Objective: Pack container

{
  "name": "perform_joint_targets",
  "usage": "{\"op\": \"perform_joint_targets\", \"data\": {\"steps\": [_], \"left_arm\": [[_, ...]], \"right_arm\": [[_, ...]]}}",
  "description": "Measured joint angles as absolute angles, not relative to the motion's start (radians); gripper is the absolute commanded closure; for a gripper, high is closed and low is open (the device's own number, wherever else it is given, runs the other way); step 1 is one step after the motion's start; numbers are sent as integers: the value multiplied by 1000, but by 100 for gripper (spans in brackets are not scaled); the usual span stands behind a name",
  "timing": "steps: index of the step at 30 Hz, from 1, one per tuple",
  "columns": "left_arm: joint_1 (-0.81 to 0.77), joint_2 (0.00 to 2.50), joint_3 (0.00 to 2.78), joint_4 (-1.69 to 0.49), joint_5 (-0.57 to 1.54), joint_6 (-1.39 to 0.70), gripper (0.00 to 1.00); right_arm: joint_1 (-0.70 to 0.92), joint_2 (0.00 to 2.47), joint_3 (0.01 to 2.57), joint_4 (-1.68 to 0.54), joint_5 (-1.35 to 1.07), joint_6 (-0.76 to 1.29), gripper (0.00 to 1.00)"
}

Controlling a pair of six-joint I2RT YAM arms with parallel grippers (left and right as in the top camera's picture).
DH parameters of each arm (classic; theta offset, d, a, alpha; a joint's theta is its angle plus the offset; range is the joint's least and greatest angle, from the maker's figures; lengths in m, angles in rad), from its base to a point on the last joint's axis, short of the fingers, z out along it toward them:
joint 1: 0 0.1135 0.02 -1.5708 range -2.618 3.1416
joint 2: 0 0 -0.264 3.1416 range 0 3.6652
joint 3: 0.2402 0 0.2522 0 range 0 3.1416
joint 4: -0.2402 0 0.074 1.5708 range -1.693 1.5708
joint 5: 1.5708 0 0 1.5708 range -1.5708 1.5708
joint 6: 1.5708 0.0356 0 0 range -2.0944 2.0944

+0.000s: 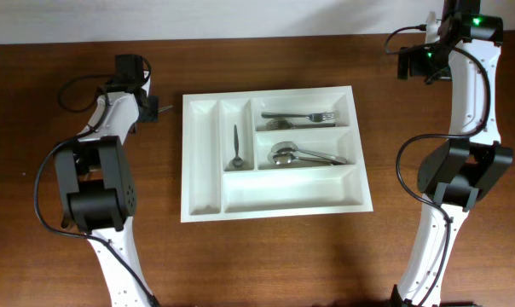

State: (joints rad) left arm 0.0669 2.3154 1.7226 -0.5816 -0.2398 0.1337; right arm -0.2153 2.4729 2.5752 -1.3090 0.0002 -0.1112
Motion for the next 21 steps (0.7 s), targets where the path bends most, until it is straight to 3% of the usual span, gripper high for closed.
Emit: {"op": "perform_joint_targets", "data": {"steps": [13,16,19,21], "left_arm": [[52,2297,1729,-775,-300,27,98],[50,2294,1724,-764,-309,21,82],[53,2291,1728,-754,-329,17,37],[56,2291,1750,-751,-328,16,36]], "right_arm": [[-215,2473,2575,-1309,0,-111,1],[-215,2473,2575,-1309,0,-111,1],[-215,2473,2575,-1309,0,-112,1],[-215,2473,2575,-1309,0,-112,1]]}}
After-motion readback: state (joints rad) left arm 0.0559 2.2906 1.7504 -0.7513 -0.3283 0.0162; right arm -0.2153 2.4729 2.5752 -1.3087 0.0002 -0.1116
